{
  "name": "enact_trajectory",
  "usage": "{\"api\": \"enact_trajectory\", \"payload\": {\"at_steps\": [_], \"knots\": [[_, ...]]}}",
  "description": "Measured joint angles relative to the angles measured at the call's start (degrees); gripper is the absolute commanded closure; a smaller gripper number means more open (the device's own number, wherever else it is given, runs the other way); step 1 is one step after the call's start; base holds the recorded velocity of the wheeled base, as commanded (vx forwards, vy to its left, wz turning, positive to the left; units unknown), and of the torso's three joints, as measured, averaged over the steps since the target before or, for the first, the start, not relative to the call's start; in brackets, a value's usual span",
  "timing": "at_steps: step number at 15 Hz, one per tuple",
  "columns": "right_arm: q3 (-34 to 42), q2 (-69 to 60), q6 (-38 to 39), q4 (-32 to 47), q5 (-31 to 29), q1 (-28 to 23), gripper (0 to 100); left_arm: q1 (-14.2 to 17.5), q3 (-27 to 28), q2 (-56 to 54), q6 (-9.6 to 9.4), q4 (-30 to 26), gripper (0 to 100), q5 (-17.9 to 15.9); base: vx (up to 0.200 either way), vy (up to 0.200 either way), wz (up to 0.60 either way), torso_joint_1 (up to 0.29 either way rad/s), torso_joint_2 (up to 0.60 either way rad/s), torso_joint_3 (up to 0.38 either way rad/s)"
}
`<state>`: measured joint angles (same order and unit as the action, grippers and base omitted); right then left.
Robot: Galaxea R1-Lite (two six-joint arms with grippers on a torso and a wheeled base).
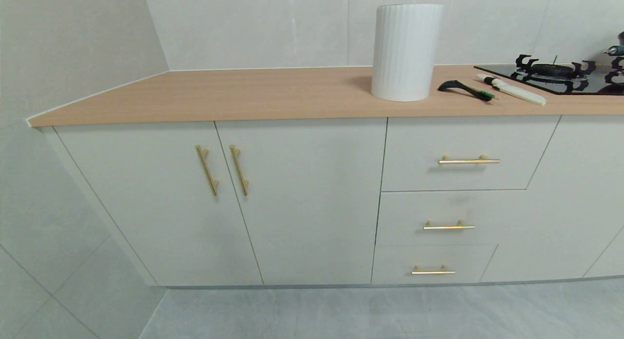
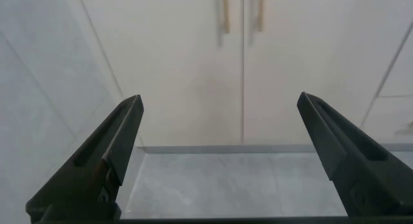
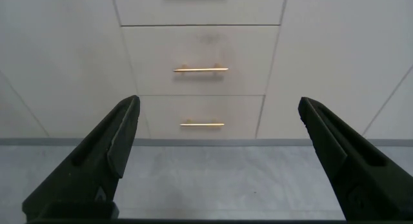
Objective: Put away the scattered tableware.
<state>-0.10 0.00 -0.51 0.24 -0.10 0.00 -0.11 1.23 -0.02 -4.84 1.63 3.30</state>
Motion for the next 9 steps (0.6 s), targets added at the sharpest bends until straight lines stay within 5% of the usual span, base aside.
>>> {"api": "enact_trajectory", "payload": {"at_steps": [9], "knots": [[0.00,0.00,0.00,0.02,0.00,0.05,0,0.06,0.00,0.00,0.06,0.00,0,0.00,0.000,-0.022,0.00,0.000,0.00,0.000]]}}
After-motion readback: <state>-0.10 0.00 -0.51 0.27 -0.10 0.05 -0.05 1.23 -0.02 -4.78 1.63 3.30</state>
